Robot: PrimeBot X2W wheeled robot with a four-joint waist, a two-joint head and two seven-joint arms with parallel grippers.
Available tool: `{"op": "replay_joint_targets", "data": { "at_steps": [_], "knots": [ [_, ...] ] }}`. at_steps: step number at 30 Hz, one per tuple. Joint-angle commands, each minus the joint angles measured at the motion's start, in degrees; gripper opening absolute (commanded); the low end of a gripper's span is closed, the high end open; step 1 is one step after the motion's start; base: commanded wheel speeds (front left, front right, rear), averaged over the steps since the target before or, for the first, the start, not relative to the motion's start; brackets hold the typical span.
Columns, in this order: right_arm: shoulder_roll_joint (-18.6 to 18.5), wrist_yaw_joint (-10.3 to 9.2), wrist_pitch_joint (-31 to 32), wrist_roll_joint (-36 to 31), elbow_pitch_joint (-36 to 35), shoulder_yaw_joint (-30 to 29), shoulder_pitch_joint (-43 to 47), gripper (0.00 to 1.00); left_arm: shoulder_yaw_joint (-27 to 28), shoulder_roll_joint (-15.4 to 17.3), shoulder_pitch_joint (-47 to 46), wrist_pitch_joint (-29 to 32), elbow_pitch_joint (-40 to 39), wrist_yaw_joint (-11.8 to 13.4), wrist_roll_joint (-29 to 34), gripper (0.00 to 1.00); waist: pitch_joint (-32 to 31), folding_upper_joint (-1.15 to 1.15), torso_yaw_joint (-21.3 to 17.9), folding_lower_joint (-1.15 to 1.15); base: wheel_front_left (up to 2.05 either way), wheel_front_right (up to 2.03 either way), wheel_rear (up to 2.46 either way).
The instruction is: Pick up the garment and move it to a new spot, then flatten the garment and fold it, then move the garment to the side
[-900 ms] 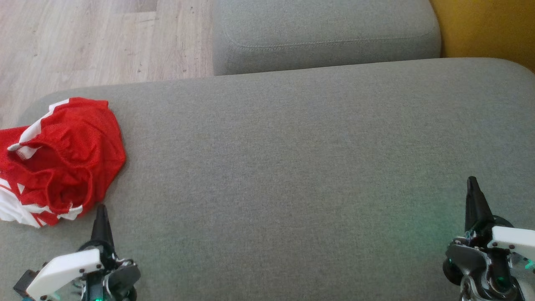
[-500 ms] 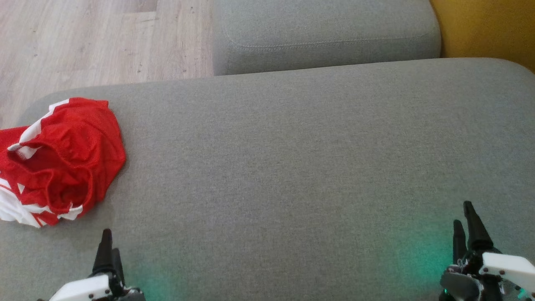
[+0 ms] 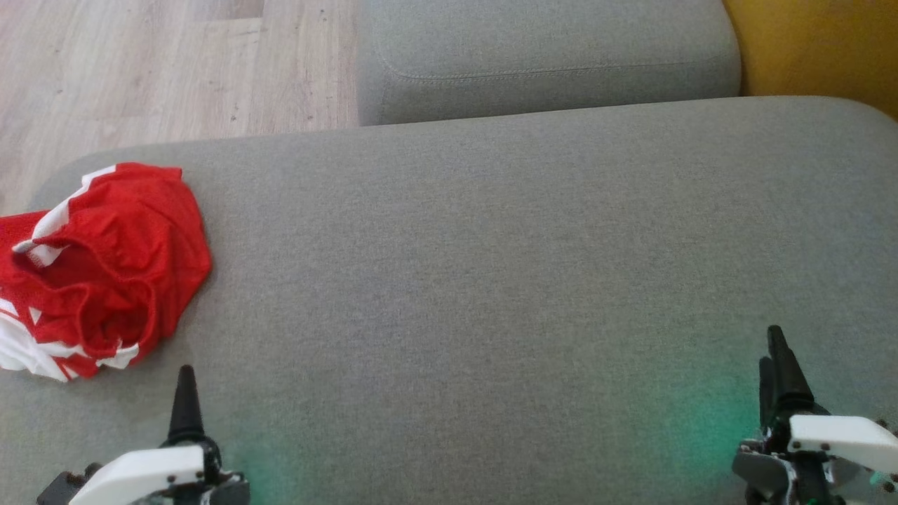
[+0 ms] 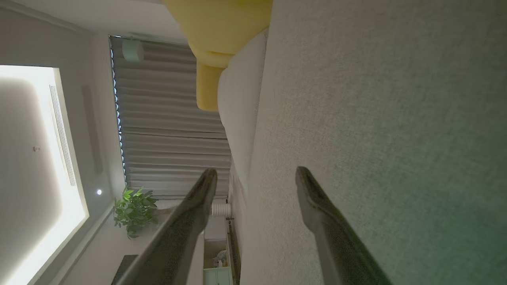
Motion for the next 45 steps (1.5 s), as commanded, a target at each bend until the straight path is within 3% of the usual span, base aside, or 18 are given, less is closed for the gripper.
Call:
{"op": "replay_joint_targets", "data": {
  "at_steps": [1, 13, 45],
  "knots": [
    [-0.3, 0.00, -0.8, -3.3, -2.5, 0.8, -2.8, 1.00, -0.5, 0.4, -2.4, -0.7, -2.5, 0.5, 2.6, 1.00, 0.0, 0.00, 0.0, 0.00, 0.00, 0.00, 0.00],
    [-0.3, -0.01, -2.7, -16.3, -4.3, 3.6, -2.4, 1.00, -2.4, 0.4, -2.1, -2.6, -3.0, 1.9, 10.5, 1.00, -0.5, 0.00, 0.2, 0.00, 0.00, 0.00, 0.00],
    [-0.5, -0.02, -8.3, -42.5, -5.2, 10.6, -1.8, 1.00, -6.4, 0.5, -0.8, -8.2, -4.7, 4.9, 33.6, 1.00, -2.6, 0.00, 0.7, 0.00, 0.00, 0.00, 0.00]
  ]
}}
